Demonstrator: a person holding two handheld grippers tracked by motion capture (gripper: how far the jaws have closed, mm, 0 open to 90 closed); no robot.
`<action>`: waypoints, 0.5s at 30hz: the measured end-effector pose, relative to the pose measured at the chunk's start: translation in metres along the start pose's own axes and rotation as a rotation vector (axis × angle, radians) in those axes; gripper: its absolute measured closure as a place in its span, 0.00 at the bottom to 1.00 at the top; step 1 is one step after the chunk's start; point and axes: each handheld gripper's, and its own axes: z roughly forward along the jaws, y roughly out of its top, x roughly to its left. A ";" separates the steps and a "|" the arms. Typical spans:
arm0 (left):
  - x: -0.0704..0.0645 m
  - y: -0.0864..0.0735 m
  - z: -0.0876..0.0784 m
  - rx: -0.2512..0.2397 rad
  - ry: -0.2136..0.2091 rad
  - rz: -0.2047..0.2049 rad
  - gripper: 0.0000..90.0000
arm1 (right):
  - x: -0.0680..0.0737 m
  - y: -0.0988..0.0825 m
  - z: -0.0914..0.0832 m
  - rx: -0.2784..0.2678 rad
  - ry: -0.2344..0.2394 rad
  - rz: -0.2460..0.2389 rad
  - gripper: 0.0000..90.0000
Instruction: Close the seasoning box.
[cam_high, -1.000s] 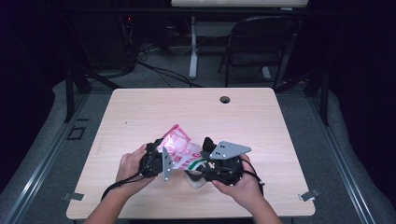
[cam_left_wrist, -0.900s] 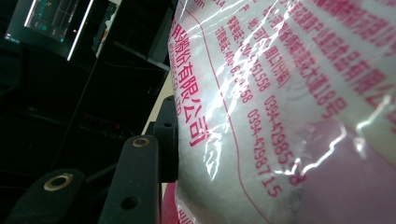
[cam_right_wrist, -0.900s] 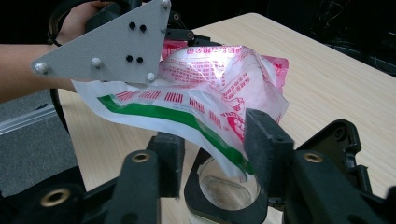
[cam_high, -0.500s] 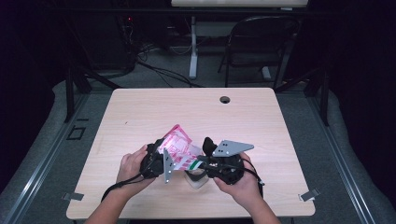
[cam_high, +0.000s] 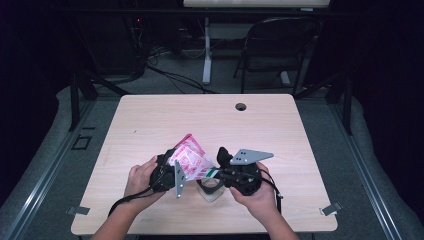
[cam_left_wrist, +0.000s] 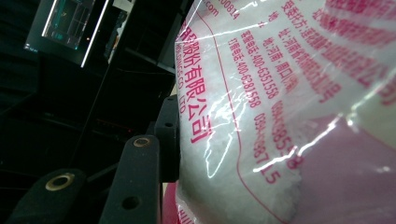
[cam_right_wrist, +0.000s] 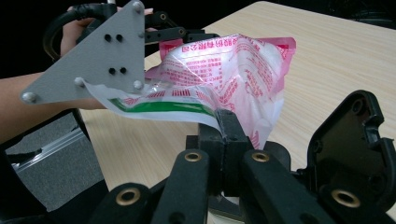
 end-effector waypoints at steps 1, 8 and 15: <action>0.000 0.000 0.000 -0.001 0.003 -0.001 0.69 | -0.001 0.000 0.001 -0.002 0.003 0.006 1.00; -0.001 -0.001 -0.001 0.003 0.011 0.013 0.70 | -0.003 -0.002 0.002 -0.001 -0.008 0.028 1.00; -0.003 -0.001 -0.003 -0.001 0.033 0.019 0.70 | -0.007 -0.004 0.003 0.004 -0.014 0.038 1.00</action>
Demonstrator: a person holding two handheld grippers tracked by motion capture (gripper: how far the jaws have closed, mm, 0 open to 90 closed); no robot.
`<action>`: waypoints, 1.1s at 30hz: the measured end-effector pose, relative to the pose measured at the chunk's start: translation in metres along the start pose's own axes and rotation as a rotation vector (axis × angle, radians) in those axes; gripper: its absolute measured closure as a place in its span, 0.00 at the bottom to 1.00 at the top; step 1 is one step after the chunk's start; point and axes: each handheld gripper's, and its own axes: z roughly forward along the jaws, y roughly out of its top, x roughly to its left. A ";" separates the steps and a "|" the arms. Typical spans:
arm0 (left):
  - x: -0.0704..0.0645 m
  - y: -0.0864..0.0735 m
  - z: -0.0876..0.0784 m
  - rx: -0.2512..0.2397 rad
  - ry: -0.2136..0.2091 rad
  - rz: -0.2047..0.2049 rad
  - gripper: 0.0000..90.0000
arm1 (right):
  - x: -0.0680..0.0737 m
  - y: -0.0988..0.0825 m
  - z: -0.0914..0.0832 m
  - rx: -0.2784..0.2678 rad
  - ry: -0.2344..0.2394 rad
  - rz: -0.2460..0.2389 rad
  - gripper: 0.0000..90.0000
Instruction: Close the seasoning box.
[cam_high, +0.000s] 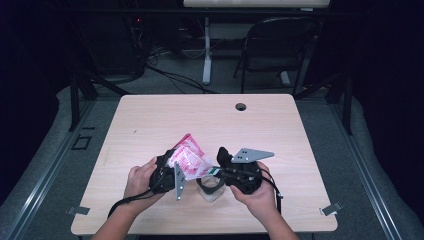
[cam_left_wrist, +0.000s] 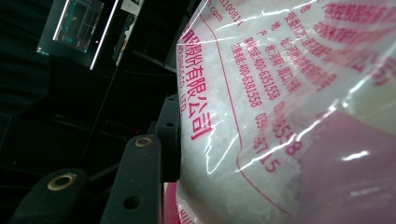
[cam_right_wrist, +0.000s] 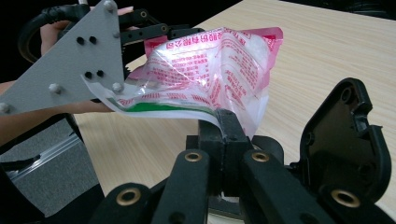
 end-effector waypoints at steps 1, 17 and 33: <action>0.000 0.000 0.000 -0.001 0.001 0.003 0.70 | 0.000 0.000 0.000 0.003 -0.004 0.002 1.00; -0.004 -0.002 -0.002 0.001 0.024 0.025 0.71 | -0.010 -0.006 0.009 0.001 -0.021 0.064 1.00; -0.004 0.001 -0.006 0.008 0.054 0.077 0.71 | -0.018 -0.010 0.012 0.009 -0.031 0.081 1.00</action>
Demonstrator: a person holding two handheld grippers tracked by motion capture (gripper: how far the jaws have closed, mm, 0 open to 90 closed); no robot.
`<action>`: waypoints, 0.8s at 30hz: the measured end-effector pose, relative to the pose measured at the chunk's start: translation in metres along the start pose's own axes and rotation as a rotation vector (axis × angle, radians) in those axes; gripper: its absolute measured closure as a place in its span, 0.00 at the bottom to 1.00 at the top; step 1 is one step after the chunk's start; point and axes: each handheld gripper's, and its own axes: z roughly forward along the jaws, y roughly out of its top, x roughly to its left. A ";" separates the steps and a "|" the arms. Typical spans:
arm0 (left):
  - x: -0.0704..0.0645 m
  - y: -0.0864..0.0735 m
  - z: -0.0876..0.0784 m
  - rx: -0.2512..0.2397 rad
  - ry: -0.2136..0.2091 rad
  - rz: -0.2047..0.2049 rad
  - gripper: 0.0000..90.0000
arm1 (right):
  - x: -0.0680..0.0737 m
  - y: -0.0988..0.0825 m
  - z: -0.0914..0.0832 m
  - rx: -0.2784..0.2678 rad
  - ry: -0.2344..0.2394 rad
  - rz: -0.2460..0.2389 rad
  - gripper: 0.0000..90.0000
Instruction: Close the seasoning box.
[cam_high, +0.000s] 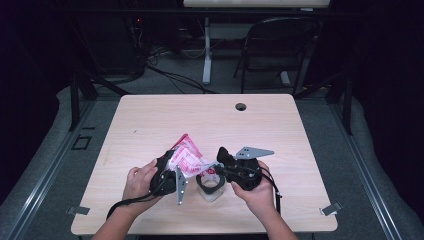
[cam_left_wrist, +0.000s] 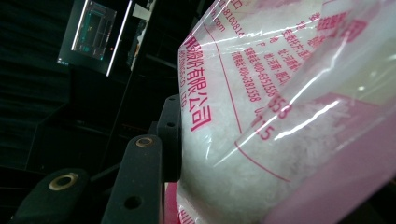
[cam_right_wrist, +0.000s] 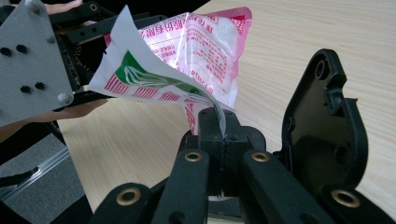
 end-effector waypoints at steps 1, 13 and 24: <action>0.000 0.000 0.000 -0.002 0.004 0.004 0.71 | 0.000 0.000 0.000 0.004 0.000 -0.003 1.00; 0.000 0.001 -0.005 -0.006 0.032 0.038 0.71 | 0.000 -0.001 0.000 0.010 -0.004 -0.001 1.00; 0.005 0.003 -0.006 -0.013 0.058 0.090 0.71 | -0.001 0.000 0.001 0.012 -0.002 0.008 1.00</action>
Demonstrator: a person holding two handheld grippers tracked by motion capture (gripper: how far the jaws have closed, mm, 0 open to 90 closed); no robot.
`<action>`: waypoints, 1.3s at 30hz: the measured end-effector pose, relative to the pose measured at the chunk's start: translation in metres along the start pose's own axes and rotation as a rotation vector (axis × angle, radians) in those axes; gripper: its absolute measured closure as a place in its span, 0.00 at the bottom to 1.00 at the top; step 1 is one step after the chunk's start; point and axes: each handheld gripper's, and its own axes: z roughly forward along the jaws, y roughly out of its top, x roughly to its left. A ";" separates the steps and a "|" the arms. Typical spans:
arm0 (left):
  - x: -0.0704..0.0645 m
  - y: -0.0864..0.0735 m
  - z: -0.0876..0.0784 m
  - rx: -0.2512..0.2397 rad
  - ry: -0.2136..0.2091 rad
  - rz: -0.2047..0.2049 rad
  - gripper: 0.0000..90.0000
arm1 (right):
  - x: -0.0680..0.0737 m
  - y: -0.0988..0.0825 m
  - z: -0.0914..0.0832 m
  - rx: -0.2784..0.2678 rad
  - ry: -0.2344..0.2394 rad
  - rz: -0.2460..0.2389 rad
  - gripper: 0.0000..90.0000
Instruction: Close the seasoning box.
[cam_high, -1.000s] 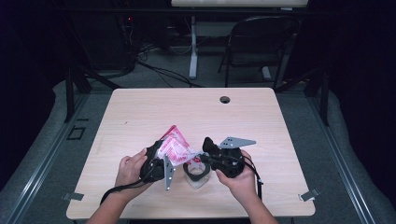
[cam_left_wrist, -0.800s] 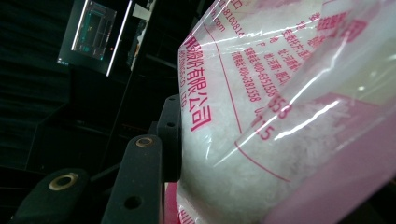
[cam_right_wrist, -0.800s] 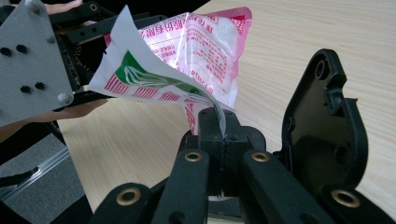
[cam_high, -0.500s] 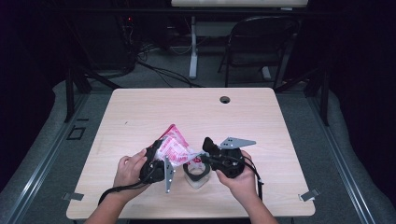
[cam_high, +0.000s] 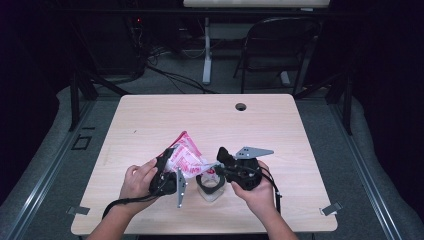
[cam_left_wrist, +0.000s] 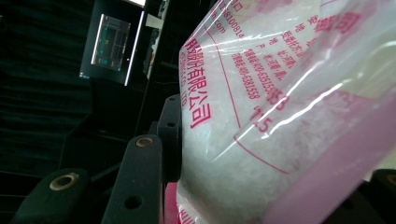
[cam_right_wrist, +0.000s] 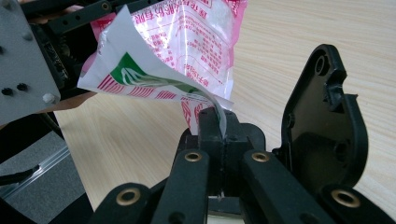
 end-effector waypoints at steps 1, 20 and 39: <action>0.001 0.000 0.000 0.000 0.006 0.006 0.71 | 0.000 0.000 0.000 0.003 0.000 -0.004 1.00; -0.001 0.002 -0.003 -0.004 0.019 0.034 0.71 | 0.002 0.005 0.000 0.035 -0.035 -0.021 1.00; -0.003 0.008 -0.004 -0.008 0.024 0.076 0.71 | 0.004 -0.001 0.005 0.067 -0.071 -0.028 0.98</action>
